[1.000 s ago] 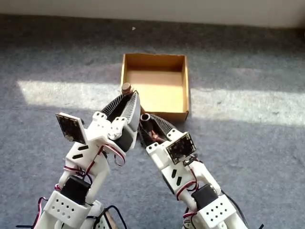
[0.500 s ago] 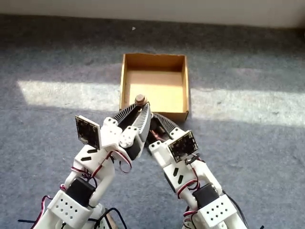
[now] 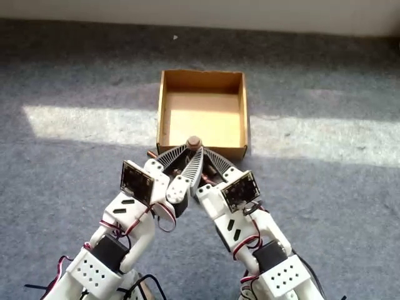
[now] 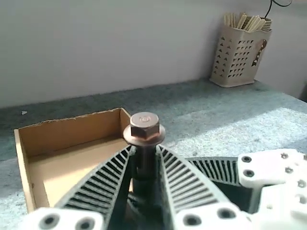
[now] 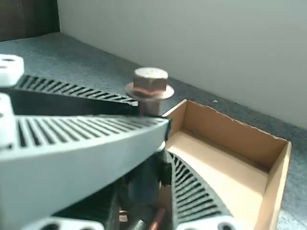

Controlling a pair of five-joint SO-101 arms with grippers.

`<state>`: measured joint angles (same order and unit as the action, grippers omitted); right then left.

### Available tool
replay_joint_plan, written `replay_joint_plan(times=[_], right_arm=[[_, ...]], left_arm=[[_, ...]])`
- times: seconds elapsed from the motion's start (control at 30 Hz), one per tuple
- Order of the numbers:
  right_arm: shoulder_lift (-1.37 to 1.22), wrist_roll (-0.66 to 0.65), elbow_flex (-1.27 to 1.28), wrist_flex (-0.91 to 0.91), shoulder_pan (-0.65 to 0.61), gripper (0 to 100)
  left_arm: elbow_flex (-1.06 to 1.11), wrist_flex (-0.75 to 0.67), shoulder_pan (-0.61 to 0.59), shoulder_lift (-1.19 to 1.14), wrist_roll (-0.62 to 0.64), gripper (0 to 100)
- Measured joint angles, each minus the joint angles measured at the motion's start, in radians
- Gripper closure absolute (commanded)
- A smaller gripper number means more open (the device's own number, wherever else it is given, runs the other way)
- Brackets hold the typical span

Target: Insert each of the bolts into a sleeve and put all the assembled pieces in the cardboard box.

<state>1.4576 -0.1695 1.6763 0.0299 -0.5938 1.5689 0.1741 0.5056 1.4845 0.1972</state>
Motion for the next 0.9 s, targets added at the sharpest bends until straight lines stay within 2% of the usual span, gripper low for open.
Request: replay_joint_plan(times=[0.07,0.23,0.53,0.77,0.9], right_arm=[[0.0,0.0,0.0,0.0,0.005,99.4],[-0.002,-0.002,0.0,0.002,0.018,99.4],[-0.003,0.0,0.0,0.017,0.048,99.4],[-0.003,0.0,0.0,0.017,0.052,99.4],[-0.003,0.0,0.0,0.017,0.109,99.4]], left_arm=[[0.008,-0.002,0.015,0.009,-0.044,98],[0.018,-0.008,0.032,0.011,-0.097,88],[-0.028,0.158,0.018,0.012,-0.115,87],[-0.032,0.173,0.011,0.012,-0.115,87],[-0.032,0.178,0.003,0.012,-0.117,88]])
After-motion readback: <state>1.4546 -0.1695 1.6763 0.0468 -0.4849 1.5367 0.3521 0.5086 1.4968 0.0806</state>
